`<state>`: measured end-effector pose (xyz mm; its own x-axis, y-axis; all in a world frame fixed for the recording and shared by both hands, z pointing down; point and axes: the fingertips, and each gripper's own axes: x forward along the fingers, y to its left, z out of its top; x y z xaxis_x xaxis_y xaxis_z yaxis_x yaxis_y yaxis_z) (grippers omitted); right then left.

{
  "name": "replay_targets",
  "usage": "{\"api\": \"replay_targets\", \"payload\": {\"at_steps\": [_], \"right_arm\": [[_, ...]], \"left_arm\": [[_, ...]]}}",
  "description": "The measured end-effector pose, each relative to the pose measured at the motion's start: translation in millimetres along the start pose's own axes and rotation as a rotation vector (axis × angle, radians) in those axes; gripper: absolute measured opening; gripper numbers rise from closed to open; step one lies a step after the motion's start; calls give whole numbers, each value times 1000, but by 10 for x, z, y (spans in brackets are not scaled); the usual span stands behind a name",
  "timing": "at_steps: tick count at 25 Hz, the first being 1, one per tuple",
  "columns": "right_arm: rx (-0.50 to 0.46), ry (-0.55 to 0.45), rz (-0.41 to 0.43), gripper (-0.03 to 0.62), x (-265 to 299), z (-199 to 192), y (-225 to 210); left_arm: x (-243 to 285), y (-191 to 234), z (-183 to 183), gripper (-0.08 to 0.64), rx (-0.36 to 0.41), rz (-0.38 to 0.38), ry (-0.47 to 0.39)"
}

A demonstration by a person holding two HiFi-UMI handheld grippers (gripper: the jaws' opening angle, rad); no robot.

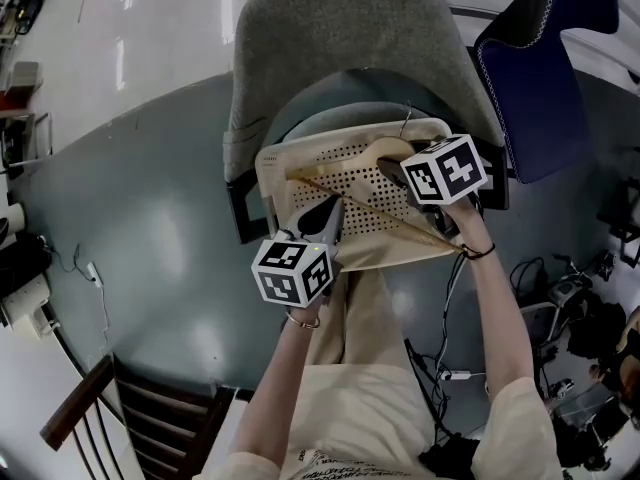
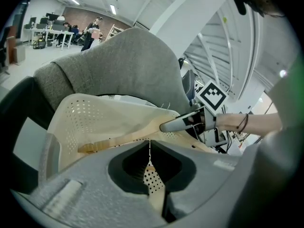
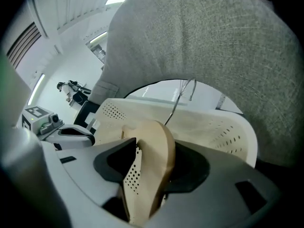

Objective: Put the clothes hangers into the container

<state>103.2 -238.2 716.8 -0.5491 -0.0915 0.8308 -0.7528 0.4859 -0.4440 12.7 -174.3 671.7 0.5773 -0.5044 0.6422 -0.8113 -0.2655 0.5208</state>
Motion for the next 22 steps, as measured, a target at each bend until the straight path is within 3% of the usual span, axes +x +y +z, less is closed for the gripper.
{"api": "replay_targets", "payload": {"at_steps": [10,18,22], "right_arm": [[-68,-19,-185,271,55,-24,-96],[-130,-2,-216,351,68,-42,-36],[-156,-16,-255,359,71,-43,-29]], "left_arm": [[27,-18,-46,26,-7,4,3],[32,-49,-62,26,-12,2,2],[23,-64,-73,26,-12,0,1]]}}
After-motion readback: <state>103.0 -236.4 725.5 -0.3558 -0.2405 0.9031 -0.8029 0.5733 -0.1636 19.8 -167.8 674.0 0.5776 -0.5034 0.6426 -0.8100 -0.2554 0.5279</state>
